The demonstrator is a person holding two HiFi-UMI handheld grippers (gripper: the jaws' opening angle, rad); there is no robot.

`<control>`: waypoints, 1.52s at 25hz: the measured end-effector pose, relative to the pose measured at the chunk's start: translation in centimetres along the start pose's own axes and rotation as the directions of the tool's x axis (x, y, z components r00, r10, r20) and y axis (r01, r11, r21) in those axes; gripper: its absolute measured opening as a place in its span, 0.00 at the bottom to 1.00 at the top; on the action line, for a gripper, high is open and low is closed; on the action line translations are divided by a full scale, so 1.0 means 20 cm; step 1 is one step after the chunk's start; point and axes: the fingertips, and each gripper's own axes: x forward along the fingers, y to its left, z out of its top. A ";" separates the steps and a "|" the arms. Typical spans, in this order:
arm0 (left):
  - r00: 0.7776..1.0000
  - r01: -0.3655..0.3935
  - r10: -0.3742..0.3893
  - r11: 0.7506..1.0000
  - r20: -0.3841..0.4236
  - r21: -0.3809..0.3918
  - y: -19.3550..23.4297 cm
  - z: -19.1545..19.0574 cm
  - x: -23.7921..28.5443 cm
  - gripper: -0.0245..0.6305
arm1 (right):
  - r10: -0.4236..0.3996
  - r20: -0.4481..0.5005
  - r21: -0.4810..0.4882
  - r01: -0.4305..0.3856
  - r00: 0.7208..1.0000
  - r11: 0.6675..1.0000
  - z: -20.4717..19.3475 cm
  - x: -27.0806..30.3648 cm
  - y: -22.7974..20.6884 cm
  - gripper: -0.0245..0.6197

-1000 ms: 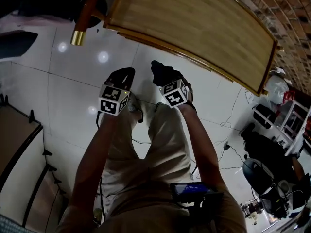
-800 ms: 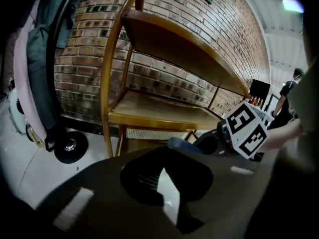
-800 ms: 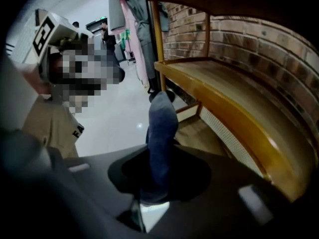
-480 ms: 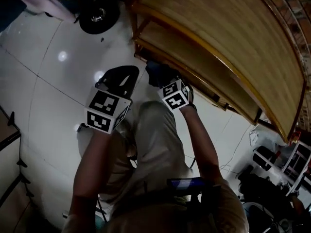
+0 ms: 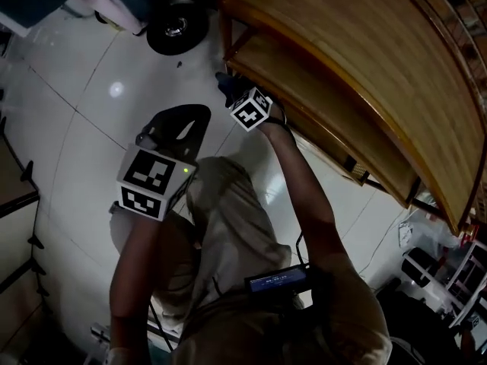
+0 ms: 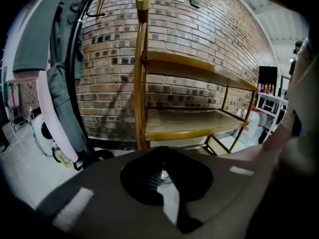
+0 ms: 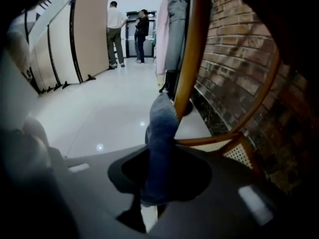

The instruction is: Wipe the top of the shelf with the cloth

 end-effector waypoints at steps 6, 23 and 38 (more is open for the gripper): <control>0.998 0.065 -0.066 0.995 -0.003 -0.079 0.01 -0.05 0.15 0.04 | -0.036 -0.010 -0.049 0.036 0.999 0.998 -0.06 0.13 0.04 0.17; 0.958 0.252 -0.247 0.968 -0.144 0.017 -0.21 -0.19 0.25 0.04 | 0.007 0.011 0.075 -0.008 1.000 0.997 -0.34 -0.10 -0.01 0.18; 0.935 0.343 -0.343 0.939 -0.087 -0.023 -0.30 -0.04 0.33 0.04 | -0.069 -0.163 0.239 0.107 0.984 0.965 -1.22 -0.60 -0.07 0.18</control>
